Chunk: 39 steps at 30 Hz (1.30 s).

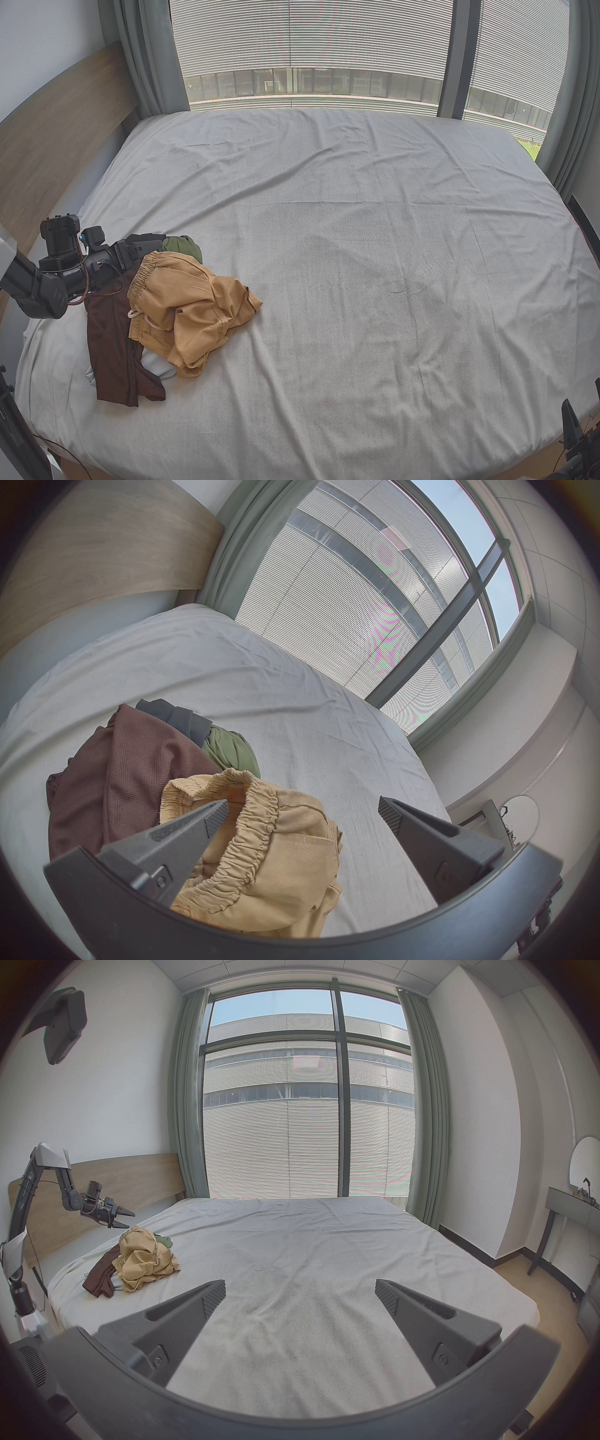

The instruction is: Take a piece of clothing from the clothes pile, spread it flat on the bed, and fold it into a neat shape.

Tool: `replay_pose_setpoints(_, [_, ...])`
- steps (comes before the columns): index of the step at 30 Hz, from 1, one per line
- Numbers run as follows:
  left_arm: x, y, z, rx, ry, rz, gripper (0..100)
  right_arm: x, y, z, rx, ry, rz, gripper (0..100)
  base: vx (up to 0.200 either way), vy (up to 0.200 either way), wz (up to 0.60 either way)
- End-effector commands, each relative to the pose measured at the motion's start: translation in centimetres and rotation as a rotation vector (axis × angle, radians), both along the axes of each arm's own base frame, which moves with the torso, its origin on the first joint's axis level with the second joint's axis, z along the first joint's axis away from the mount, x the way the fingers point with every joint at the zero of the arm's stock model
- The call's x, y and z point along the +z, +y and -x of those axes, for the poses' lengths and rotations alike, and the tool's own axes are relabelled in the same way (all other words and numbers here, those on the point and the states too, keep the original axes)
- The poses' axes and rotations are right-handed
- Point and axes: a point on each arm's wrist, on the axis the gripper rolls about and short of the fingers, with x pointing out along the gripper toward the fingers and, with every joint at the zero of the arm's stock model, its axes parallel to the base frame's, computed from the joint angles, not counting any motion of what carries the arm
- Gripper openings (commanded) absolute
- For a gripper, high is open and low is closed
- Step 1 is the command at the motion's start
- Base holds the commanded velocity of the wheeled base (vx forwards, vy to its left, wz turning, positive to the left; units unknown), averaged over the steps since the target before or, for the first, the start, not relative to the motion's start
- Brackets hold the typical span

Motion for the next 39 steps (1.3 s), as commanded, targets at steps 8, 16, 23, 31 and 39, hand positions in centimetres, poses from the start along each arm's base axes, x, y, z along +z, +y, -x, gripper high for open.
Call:
replay_pose_setpoints(8, [-1.5,-1.6,-0.6,-0.061,0.041,0.012,100,-0.5,0.0,-0.1,-0.001,0.009,0.0,100,0.0,0.0,0.0])
replay_pose_setpoints(16, [-1.9,-2.6,-0.7,-0.09,0.051,0.013,100,-0.5,0.0,-0.1,-0.001,0.009,-0.002,100,0.0,0.0,0.0])
replay_pose_setpoints(23, [-2.1,-3.3,-0.9,-0.133,0.052,0.022,100,-0.5,0.0,-0.1,-0.001,0.009,-0.002,100,0.0,0.0,0.0])
replay_pose_setpoints(31, [-2.3,-3.7,-1.7,-0.142,0.045,0.021,100,-0.5,0.0,-0.1,-0.001,0.009,-0.003,100,0.0,0.0,0.0])
replay_pose_setpoints(39, [-3.0,-3.5,-2.0,-0.139,0.054,0.021,0,-0.5,0.0,-0.1,-0.001,0.009,-0.003,100,0.0,0.0,0.0])
